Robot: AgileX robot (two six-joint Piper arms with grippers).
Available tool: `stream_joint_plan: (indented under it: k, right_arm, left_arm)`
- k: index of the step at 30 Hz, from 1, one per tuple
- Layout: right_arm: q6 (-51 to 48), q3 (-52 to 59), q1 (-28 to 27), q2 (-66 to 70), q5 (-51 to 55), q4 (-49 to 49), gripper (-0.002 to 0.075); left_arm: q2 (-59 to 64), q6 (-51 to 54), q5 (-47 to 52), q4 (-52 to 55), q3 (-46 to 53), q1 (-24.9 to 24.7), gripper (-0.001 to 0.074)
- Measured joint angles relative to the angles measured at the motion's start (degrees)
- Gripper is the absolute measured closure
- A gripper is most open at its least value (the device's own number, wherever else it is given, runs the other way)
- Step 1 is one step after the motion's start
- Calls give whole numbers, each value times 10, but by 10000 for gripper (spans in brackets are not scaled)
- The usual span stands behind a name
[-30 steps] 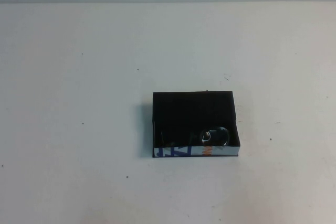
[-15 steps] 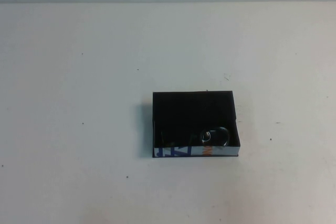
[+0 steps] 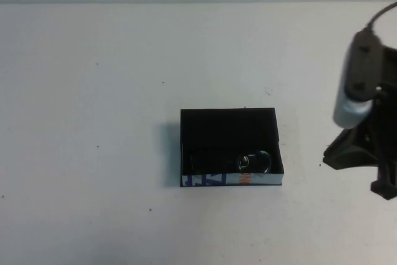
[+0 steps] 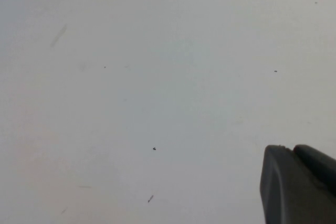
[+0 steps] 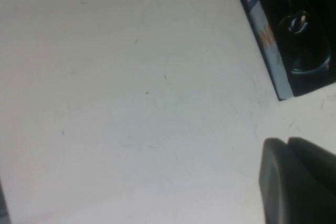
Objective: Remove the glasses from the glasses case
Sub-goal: Pick up the glasses from the glasses case
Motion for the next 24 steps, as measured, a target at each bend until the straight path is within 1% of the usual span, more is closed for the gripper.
stream_joint_plan:
  k: [4,7,13,24]
  right_arm:
    - [-55,-47,34,85,6,-36,744]
    - [-69,-77,46,137,6,-45,744]
    - [-74,-135,71,217,6,-64,740]
    - [-70,-221,133,322,6,-149,726]
  left_arm:
    - [0,0,0,0,0,0,739]
    - [0,0,0,0,0,0,739]
    - [0,0,0,0,0,0,739]
    - [0,0,0,0,0,0,740]
